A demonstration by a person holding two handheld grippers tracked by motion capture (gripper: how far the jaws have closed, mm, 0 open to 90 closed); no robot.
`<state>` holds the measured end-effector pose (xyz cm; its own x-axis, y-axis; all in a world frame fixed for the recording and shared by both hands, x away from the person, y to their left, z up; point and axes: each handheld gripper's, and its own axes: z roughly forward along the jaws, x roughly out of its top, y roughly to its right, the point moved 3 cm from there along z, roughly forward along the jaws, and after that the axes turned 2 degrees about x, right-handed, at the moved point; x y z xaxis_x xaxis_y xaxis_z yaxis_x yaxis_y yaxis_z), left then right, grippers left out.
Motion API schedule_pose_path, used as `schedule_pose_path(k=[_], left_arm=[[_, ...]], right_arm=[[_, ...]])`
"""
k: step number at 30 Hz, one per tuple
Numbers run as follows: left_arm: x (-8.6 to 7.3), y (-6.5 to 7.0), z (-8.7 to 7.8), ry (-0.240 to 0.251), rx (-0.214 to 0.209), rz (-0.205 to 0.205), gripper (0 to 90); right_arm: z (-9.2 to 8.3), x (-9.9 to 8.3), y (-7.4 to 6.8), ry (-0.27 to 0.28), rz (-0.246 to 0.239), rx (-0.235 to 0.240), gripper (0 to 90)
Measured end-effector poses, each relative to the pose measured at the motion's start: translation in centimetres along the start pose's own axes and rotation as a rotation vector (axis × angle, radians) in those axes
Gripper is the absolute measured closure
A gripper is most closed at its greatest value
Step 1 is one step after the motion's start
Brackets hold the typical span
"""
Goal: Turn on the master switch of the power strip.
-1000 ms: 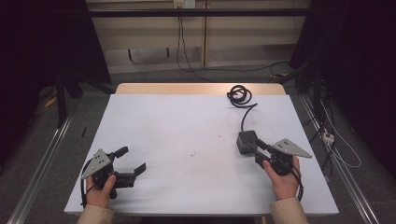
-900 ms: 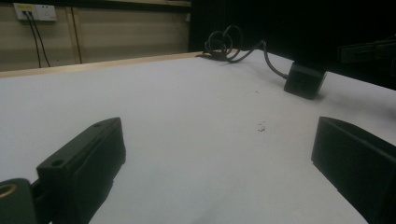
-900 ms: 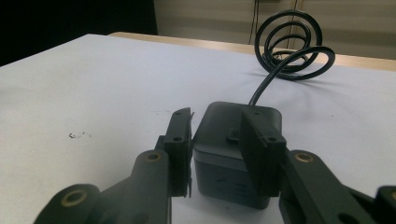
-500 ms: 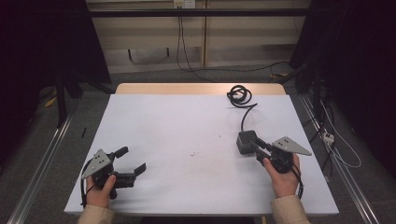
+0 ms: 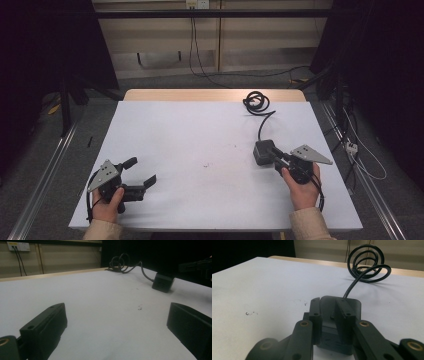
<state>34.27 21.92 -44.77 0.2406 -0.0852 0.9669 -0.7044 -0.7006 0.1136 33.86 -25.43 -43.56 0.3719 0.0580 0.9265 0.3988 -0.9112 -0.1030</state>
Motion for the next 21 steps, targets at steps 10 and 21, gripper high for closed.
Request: schedule_pose_path(k=[10,21], left_arm=[[-0.01,0.01,-0.01,0.000,0.000,0.001,2.6],[-0.01,0.01,-0.01,-0.001,-0.001,0.003,2.6]], right_arm=[[0.18,0.18,0.13,0.000,-0.001,0.002,79.3],[0.49,0.34,0.21,-0.001,-0.007,0.003,81.6]])
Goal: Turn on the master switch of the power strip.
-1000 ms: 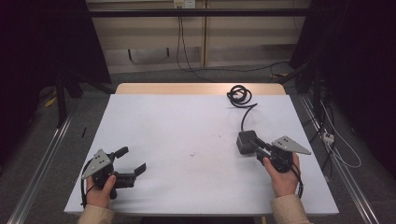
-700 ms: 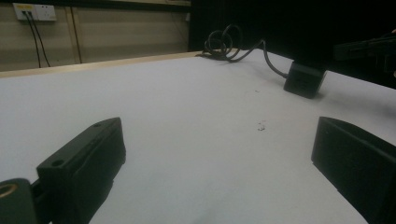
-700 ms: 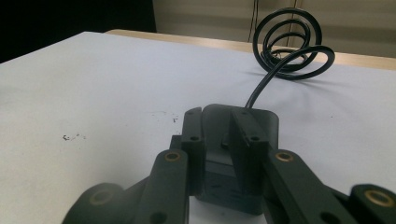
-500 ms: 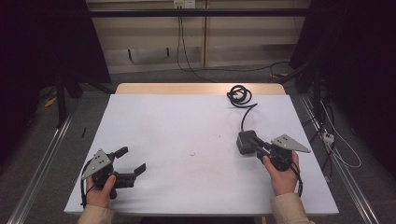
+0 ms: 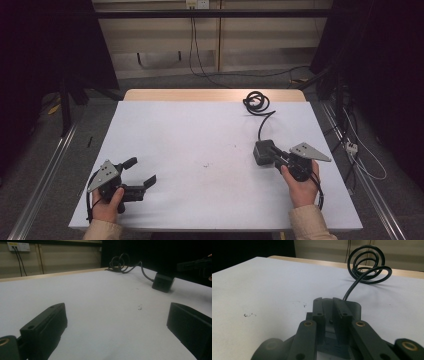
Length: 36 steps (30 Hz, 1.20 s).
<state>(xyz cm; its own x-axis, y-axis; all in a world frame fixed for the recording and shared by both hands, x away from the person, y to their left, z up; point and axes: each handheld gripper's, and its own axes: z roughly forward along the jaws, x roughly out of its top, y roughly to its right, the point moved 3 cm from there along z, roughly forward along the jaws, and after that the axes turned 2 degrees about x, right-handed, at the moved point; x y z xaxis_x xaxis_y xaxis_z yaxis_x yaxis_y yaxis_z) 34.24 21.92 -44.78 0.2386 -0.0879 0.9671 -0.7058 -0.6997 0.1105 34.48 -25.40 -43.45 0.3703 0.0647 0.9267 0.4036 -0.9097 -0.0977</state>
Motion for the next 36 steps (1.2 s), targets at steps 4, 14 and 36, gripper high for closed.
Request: schedule_pose_path(k=[4,14,36], left_arm=[[0.0,0.0,0.0,-0.003,0.002,0.001,2.6],[0.0,0.0,0.0,-0.005,0.003,0.005,2.6],[-0.1,-0.1,-0.1,-0.004,0.008,0.009,2.6]], right_arm=[[0.1,0.1,0.0,0.001,0.000,0.000,82.2],[0.3,0.2,0.3,-0.010,0.004,-0.005,84.9],[1.1,0.3,0.8,-0.038,0.005,-0.007,90.0]])
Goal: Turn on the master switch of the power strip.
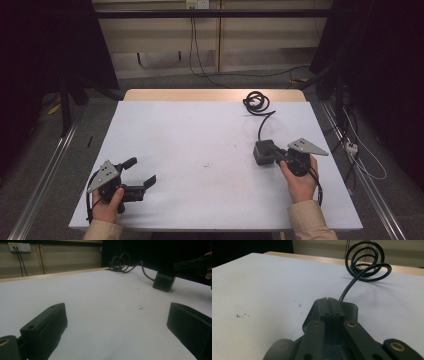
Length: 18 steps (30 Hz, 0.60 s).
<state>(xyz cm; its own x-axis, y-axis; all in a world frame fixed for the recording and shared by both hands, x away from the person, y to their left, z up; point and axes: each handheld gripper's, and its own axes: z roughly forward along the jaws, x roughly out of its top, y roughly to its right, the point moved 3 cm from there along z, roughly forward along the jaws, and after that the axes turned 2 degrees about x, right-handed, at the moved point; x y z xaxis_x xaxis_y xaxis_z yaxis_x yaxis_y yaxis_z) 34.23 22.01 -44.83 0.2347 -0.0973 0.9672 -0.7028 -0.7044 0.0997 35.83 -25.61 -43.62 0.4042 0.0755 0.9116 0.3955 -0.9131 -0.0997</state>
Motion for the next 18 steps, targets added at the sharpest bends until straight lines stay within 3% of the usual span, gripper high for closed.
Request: schedule_pose_path(k=[18], left_arm=[[-0.05,0.03,0.04,0.001,0.000,-0.005,2.6]], right_arm=[[0.71,-0.22,0.22,-0.026,-0.011,-0.012,90.0]])
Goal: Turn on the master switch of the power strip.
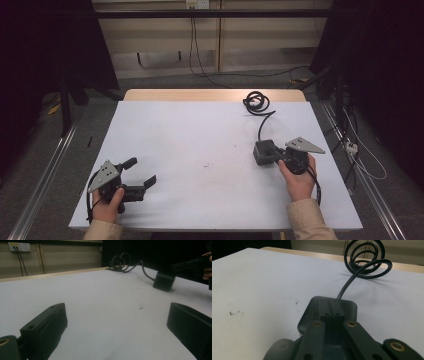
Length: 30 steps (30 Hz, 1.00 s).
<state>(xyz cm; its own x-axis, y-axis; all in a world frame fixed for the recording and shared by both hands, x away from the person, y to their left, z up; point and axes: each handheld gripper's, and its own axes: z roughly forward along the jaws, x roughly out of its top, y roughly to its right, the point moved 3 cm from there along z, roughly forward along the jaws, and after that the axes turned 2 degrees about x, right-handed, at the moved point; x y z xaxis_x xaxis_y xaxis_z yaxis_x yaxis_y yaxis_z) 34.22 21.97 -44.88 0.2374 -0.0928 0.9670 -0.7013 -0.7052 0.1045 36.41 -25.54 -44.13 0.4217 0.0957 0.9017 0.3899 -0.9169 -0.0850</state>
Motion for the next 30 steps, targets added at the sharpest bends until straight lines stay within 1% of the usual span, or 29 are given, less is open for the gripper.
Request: schedule_pose_path(k=[13,16,17,21,24,28,30], left_arm=[[-0.07,0.01,0.09,-0.006,-0.004,-0.001,2.6],[-0.04,0.05,0.09,-0.004,-0.005,-0.002,2.6],[-0.03,0.06,0.09,-0.004,-0.006,-0.002,2.6],[-0.06,0.03,0.06,-0.004,-0.005,-0.003,2.6],[-0.05,0.03,0.06,-0.004,-0.006,-0.001,2.6],[-0.03,0.09,0.04,-0.001,-0.005,-0.002,2.6],[-0.03,0.07,0.02,-0.001,-0.005,-0.003,2.7]], right_arm=[[0.06,-0.03,0.10,0.004,-0.006,0.000,90.0],[0.10,-0.06,0.08,0.000,-0.011,-0.002,90.0],[0.20,-0.18,0.08,-0.010,-0.016,-0.002,90.0],[0.25,-0.23,0.07,-0.006,-0.019,-0.002,90.0],[0.30,-0.26,-0.04,-0.011,-0.025,-0.011,90.0],[0.31,-0.35,0.04,-0.011,-0.016,-0.006,90.0],[0.33,-0.40,0.02,-0.011,-0.023,-0.008,90.0]])
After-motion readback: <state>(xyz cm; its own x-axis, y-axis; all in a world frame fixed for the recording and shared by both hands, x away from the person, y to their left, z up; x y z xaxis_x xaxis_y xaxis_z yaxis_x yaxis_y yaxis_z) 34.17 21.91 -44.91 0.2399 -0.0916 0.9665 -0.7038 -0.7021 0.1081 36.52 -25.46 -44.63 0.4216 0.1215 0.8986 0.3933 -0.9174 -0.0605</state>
